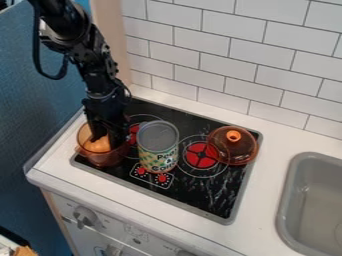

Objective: Take out the bread out of the orange bucket and place it above the left burner

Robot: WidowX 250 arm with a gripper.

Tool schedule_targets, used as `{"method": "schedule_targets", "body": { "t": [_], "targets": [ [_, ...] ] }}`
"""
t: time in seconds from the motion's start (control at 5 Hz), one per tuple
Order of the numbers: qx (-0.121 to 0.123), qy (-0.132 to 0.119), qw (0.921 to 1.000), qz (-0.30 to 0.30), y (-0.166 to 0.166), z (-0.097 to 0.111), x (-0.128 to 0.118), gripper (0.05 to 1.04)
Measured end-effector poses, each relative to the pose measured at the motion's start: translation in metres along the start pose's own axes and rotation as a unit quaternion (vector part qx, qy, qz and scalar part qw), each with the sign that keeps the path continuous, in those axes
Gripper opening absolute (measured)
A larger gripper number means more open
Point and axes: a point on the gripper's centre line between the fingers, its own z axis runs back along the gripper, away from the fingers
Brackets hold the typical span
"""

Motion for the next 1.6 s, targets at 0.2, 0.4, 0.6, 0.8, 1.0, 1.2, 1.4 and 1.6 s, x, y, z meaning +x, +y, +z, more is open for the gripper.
{"method": "schedule_targets", "body": {
  "t": [0.2,0.4,0.6,0.8,1.0,1.2,1.4,1.6],
  "targets": [
    [-0.001,-0.002,1.0,-0.001,0.001,0.0,0.0,0.6],
    [-0.003,-0.005,1.0,0.001,0.002,0.0,-0.002,0.599],
    [-0.003,-0.017,0.9998,0.002,0.004,0.013,-0.007,0.599],
    [0.005,-0.052,0.9986,0.006,0.011,0.038,-0.01,0.6],
    [0.002,-0.084,0.9964,0.014,0.013,0.062,-0.01,0.6],
    [-0.017,-0.098,0.9949,0.011,0.006,0.071,-0.002,0.6],
    [-0.013,-0.119,0.9926,-0.021,0.001,0.083,0.032,0.599],
    [-0.026,-0.116,0.9921,-0.04,-0.001,0.071,0.065,0.599]
  ]
}}
